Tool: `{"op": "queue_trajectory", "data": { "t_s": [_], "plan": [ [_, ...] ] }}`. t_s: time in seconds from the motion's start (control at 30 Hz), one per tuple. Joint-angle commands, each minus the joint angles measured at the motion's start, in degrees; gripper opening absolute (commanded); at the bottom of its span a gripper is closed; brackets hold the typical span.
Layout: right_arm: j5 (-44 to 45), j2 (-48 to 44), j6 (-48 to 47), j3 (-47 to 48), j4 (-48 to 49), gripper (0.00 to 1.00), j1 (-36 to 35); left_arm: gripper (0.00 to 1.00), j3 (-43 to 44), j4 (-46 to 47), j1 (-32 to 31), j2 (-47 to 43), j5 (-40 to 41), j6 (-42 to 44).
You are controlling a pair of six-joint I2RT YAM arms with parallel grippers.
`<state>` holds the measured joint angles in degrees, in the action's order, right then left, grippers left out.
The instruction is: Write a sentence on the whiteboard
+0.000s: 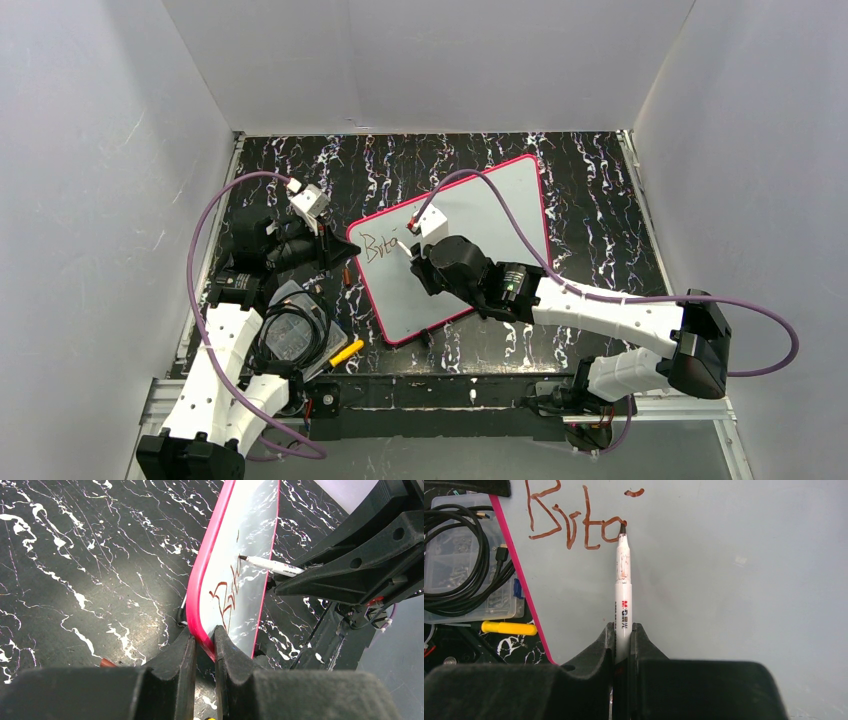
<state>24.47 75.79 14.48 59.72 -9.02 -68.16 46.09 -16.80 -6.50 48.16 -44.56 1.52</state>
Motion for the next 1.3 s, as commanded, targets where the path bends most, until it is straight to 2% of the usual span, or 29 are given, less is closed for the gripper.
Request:
{"op": "queue_trajectory", "data": {
  "t_s": [0.0,0.47,0.87,1.1,1.27],
  "plan": [
    [1.9,0.1,-0.6,1.9,1.7,0.01,0.4,0.00,-0.6,-3.3,-0.5,-0.6,1.5,5.2],
    [-1.2,-1.0,3.5,-3.8,-1.1,0.01,0.1,0.00,-0.6,-3.3,-0.5,-0.8,1.5,5.2],
    [-2.6,-0.2,3.7,-3.4,1.7,0.01,-2.5,0.00,-0.6,-3.3,-0.5,-0.8,1.4,5.1],
    [-1.1,-3.5,2.7,-2.7,8.4,0.01,-3.0,0.00,-0.6,-3.3,-0.5,-0.8,1.4,5.2],
    [4.9,-4.7,1.1,-0.9,9.2,0.01,-2.9,0.00,-0.6,-3.3,-0.5,-0.7,1.3,5.2]
  ]
}}
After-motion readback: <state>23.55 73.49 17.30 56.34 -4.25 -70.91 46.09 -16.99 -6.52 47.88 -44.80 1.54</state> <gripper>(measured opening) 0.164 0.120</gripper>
